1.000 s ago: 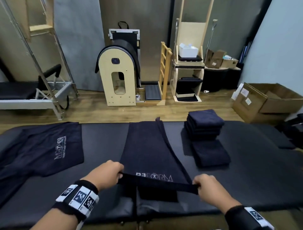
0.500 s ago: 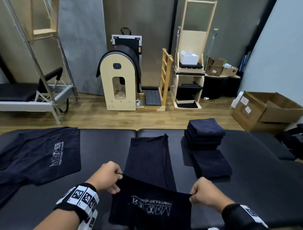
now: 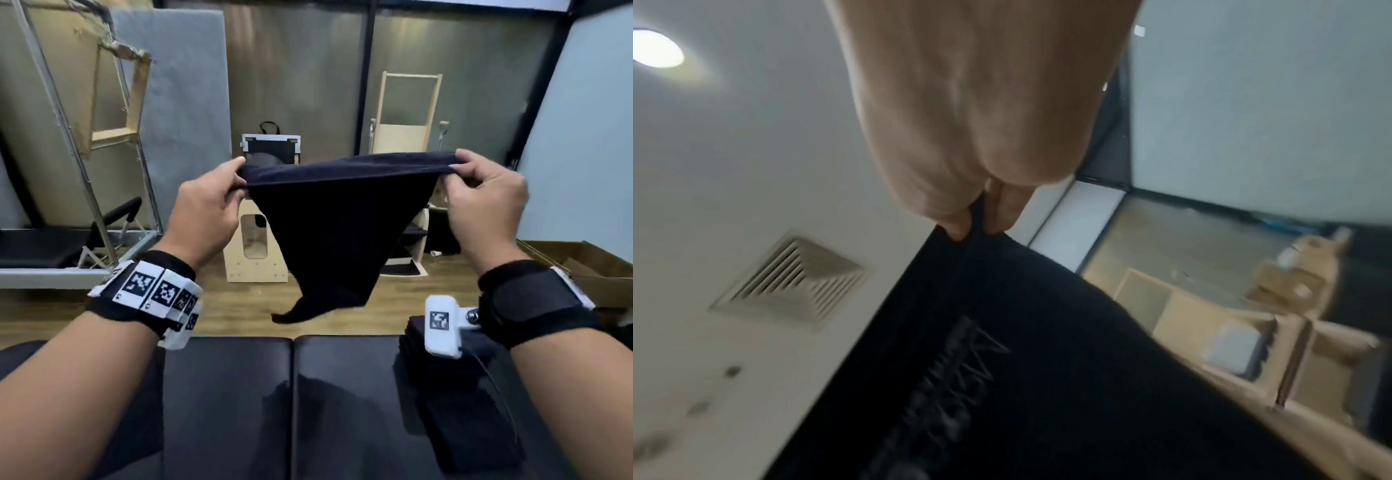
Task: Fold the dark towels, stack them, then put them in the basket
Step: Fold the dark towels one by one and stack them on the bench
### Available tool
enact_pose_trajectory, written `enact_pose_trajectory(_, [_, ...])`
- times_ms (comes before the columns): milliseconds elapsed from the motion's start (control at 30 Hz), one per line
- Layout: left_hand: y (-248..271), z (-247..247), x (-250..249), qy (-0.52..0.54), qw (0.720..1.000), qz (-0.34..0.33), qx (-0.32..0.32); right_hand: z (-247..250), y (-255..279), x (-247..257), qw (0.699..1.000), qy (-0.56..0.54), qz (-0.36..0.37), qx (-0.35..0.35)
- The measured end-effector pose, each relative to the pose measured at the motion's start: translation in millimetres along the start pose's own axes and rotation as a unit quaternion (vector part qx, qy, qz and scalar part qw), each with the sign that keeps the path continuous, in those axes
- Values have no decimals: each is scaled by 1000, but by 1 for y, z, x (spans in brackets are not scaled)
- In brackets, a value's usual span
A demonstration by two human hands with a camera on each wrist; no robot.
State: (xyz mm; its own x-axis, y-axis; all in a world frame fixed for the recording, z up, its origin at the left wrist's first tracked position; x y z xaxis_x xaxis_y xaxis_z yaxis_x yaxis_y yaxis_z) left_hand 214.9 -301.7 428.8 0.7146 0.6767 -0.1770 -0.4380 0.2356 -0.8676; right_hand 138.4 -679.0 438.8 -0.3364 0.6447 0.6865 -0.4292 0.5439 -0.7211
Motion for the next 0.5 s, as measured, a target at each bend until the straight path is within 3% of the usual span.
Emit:
enact_pose_trajectory(233, [99, -32, -18, -9, 994, -2, 111, 31, 100, -70, 979, 156, -41, 127])
enact_pose_trajectory(367, [187, -66, -23, -10, 975, 56, 215, 48, 189, -126, 934, 251, -103, 233])
enact_pose_trajectory(500, [290, -92, -22, -47, 925, 128, 356, 72, 281, -168, 869, 330, -140, 340])
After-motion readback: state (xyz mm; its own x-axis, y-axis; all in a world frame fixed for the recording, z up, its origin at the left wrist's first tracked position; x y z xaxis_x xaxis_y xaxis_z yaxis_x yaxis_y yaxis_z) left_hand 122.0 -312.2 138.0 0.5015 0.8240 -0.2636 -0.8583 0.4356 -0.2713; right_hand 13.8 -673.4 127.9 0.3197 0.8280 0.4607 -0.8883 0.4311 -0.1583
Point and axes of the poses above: each hand's wrist, its own y-axis away from the middle knuckle, its own z-axis out of the back of the hand, x = y × z, the point moved 10 cm from there along -y, towards the middle knuckle, and after that the axes turned 5 degrees about -z, right-handed, at the moved point
